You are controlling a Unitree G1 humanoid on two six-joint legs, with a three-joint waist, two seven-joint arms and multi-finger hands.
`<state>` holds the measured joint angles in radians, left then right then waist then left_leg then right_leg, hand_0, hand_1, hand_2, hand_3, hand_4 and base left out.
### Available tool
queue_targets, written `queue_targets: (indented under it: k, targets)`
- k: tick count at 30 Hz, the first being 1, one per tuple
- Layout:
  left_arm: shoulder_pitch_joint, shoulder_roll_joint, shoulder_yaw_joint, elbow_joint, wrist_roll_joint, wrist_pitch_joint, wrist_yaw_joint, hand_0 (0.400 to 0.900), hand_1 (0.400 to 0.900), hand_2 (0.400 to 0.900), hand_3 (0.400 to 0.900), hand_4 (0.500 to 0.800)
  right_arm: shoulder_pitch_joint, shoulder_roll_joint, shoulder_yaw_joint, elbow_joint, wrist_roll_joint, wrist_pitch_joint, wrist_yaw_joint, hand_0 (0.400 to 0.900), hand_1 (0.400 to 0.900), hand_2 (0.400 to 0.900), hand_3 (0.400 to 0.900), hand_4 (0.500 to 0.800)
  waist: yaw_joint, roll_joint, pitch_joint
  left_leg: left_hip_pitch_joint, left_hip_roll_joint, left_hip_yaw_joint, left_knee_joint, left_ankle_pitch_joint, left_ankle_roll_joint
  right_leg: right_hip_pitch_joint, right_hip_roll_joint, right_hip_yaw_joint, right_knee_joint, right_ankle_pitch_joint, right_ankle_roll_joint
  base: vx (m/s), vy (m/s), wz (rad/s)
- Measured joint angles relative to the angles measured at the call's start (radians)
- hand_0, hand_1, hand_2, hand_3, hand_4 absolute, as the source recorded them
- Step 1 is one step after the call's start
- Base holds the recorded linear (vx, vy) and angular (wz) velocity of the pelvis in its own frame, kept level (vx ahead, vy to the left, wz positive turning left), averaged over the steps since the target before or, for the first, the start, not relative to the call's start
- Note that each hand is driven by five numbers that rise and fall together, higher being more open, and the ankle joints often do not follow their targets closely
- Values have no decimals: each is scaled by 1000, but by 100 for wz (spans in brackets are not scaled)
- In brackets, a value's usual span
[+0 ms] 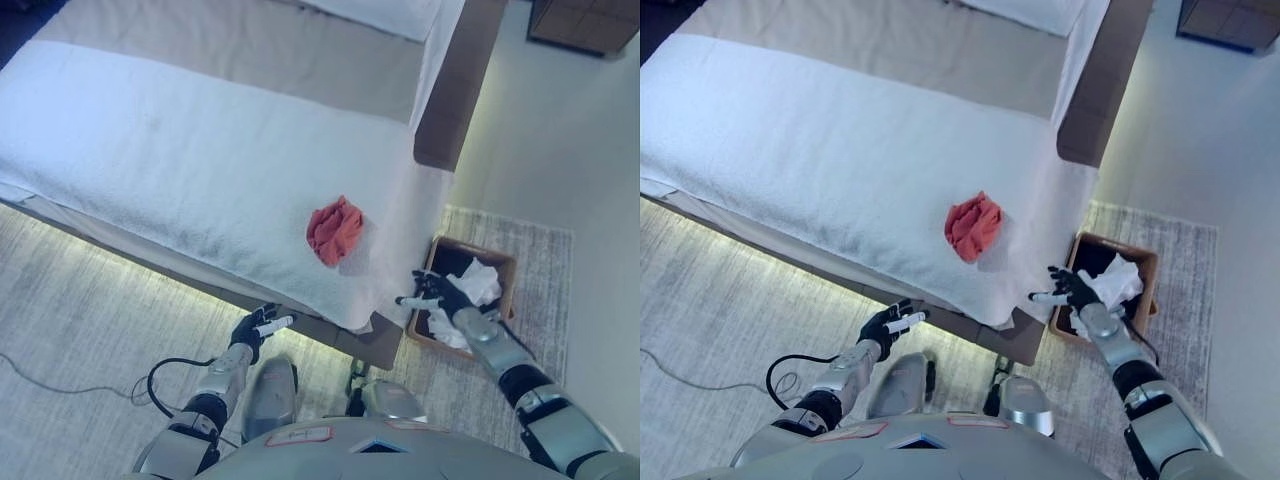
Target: Put the clothes on the bed into the basket.
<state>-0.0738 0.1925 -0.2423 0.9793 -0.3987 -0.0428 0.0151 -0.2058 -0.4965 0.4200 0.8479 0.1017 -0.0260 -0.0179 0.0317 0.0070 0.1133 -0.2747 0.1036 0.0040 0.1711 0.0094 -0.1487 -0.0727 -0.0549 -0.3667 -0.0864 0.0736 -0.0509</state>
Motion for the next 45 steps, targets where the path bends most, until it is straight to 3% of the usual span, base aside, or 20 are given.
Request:
queue_targets:
  k: [2,3,6,7,9,12,16,19,26,35,37,38,39,40,45]
  targets:
    - [4,4,0,4,-1,1,10,900,900,900,900,800,-29,-12,11,-4,-31,1,-22,900,900,900,900,800,-2,15,15,15,37,17,-149,47,-20,2,19,-9,1,1,2,61,109,-1]
    - [-6,0,-1,5,-1,2,21,900,900,900,900,800,-47,-30,13,-30,-63,2,-44,900,900,900,900,800,-13,29,33,-1,66,57,-202,69,-33,-2,25,-20,0,0,1,77,107,-36]
    - [-5,-7,-1,-2,-2,2,25,900,900,900,900,800,-117,-58,40,-92,-148,12,-67,900,900,900,900,800,-24,57,75,9,87,111,-246,88,-10,-28,43,17,1,1,7,-19,141,-46]
    - [-13,-14,-1,-7,-2,0,30,900,900,900,900,800,-157,-64,45,-104,-172,10,-73,900,900,900,900,800,-27,77,88,16,83,111,-251,99,5,-54,51,36,1,8,17,43,137,-24]
    - [-49,-13,-11,-8,-2,1,39,900,900,900,900,800,-229,-69,57,-98,-194,12,-85,900,900,900,900,800,-11,93,117,-16,69,91,-252,203,44,-99,52,71,1,26,43,54,128,-19]
    - [-102,5,-11,-61,-10,-11,64,900,900,900,900,800,-285,-67,93,-94,-195,20,-91,900,900,900,900,800,6,80,141,-48,16,109,-253,210,65,-135,-4,88,1,30,77,23,118,-22]
    - [-150,48,-16,-103,-10,-39,100,900,900,900,900,800,-405,-33,134,-88,-195,19,-109,900,900,900,900,800,32,79,165,-112,-17,127,-253,212,87,-208,-38,107,1,44,104,-4,68,-9]
    - [-174,69,-17,-103,-11,-41,114,900,900,900,900,800,-490,-28,161,-61,-188,18,-119,900,900,900,900,800,44,66,197,-141,-25,128,-252,217,94,-235,-45,109,1,52,108,-1,5,7]
    - [-194,64,-58,-102,-40,-41,130,900,900,900,900,800,-577,-25,163,-54,-125,17,-151,900,900,900,900,800,51,6,254,-179,-24,113,-250,223,102,-266,-40,97,1,52,108,-11,1,11]
    - [-239,63,-74,-100,-51,-48,151,900,900,900,900,800,-692,-9,174,37,-48,17,-183,900,900,900,900,800,52,2,264,-254,-12,86,-224,224,103,-315,-24,76,1,52,108,15,-9,8]
    - [-240,63,-81,-100,-51,-48,151,900,900,900,900,800,-696,-9,176,37,-29,17,-185,841,841,841,841,765,52,2,264,-259,-9,85,-222,224,102,-319,-22,76,1,52,108,28,-4,5]
    - [-240,63,-85,-100,-51,-48,151,900,900,900,900,800,-696,-7,178,37,-18,17,-186,753,753,753,753,712,52,2,264,-259,-8,83,-222,224,102,-318,-20,74,1,52,108,25,-3,4]
    - [-240,63,-87,-100,-51,-48,151,900,900,900,900,800,-696,-6,178,37,-13,17,-186,645,645,645,645,647,52,2,264,-260,-7,83,-222,224,102,-318,-19,74,1,52,108,0,0,0]
    - [-240,63,-87,-100,-51,-48,151,900,900,900,900,800,-696,-4,186,37,-11,17,-187,400,400,400,400,500,52,2,264,-261,-6,81,-222,225,101,-319,-18,72,1,51,108,19,-11,5]
    - [-241,64,-88,-99,-51,-48,152,900,900,900,900,800,-705,4,185,36,-4,17,-191,400,400,400,400,500,53,2,264,-266,-2,68,-222,230,93,-319,-10,61,1,51,108,13,-6,4]
